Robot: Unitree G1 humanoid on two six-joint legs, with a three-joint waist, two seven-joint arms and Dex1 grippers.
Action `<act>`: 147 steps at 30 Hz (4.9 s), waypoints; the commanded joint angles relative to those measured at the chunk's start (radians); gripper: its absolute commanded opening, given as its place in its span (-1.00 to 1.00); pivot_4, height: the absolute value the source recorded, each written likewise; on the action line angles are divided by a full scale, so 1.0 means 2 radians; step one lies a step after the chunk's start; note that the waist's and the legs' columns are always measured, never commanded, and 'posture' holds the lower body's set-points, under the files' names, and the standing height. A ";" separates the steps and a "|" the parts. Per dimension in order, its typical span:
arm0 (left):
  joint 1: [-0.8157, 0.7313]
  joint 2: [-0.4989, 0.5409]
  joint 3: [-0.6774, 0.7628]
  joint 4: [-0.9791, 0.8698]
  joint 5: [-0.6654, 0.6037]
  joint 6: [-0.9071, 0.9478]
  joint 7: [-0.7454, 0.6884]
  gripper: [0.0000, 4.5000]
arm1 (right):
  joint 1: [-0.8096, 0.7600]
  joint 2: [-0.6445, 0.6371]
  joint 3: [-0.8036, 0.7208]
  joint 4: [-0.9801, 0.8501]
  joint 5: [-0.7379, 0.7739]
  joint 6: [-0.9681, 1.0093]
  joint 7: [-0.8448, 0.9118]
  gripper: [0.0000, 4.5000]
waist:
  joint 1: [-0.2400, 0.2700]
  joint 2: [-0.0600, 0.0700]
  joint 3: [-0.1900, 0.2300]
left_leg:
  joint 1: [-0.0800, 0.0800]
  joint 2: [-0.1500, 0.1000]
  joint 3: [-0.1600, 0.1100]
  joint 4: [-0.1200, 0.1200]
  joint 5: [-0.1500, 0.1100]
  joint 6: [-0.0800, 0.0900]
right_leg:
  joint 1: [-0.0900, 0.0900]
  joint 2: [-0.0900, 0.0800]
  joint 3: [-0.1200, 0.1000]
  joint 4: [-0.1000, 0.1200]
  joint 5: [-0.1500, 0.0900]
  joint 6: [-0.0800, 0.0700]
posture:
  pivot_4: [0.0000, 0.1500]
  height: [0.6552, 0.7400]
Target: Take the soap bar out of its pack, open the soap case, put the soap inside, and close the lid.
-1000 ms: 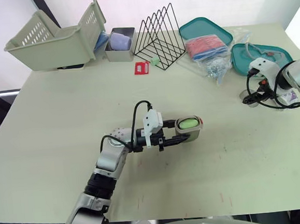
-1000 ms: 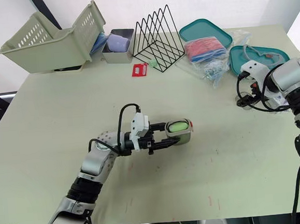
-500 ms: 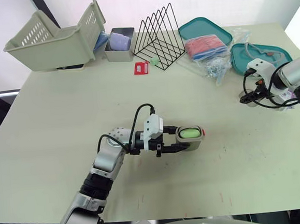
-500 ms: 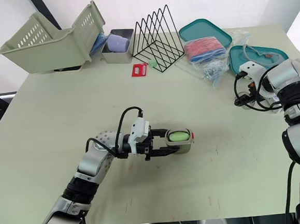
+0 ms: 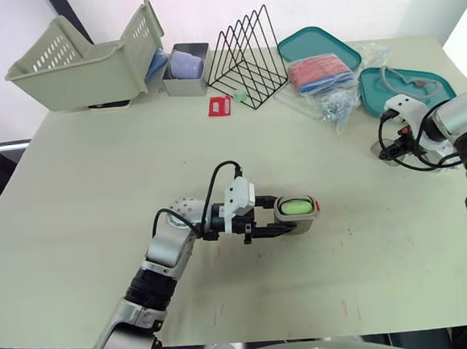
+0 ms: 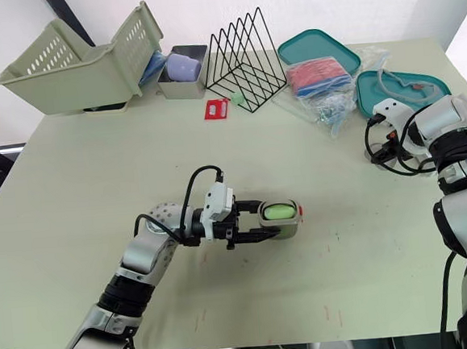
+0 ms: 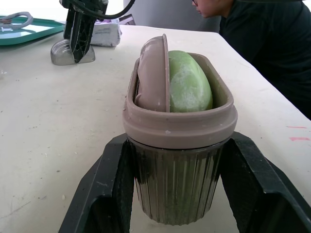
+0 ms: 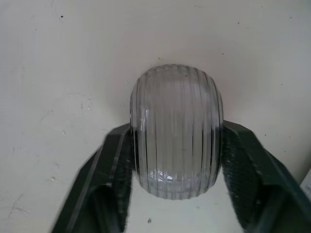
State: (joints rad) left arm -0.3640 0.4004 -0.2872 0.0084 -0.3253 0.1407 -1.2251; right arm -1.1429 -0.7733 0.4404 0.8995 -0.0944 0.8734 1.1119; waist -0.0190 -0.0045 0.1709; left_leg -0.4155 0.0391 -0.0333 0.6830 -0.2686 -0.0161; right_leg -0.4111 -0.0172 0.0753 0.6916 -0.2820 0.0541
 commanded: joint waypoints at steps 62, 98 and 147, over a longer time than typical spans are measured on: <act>-0.046 -0.041 -0.002 0.051 0.024 -0.054 0.013 -0.12 | 0.151 -0.063 -0.023 -0.624 0.247 0.043 0.137 -0.18 | 0.002 0.001 0.001 | 0.000 0.000 -0.001 0.001 0.000 0.000 | 0.000 0.000 -0.001 0.000 0.000 0.000 | 1.00 1.00; -0.053 -0.052 -0.001 0.060 0.033 -0.055 0.025 -0.12 | 0.119 -0.003 0.095 -0.633 0.187 0.088 0.105 -0.18 | -0.006 -0.002 -0.004 | 0.001 0.000 -0.002 0.000 0.000 0.000 | 0.001 0.001 -0.001 0.001 0.000 0.000 | 1.00 1.00; -0.035 -0.042 0.002 0.035 0.032 -0.037 0.016 -0.12 | 0.125 -0.045 -0.014 -0.606 0.223 0.033 0.119 0.97 | -0.008 -0.002 -0.005 | 0.007 0.000 -0.003 -0.007 0.000 0.000 | 0.008 0.000 -0.003 -0.007 -0.001 -0.001 | 1.00 1.00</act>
State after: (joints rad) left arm -0.4264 0.3168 -0.2850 0.1268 -0.2393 0.0714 -1.1863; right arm -0.8952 -0.8475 0.4563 -0.3045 0.3345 0.9677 1.3352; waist -0.0348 -0.0092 0.1617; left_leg -0.4019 0.0393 -0.0386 0.6699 -0.2688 -0.0161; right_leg -0.3956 -0.0176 0.0701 0.6779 -0.2830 0.0528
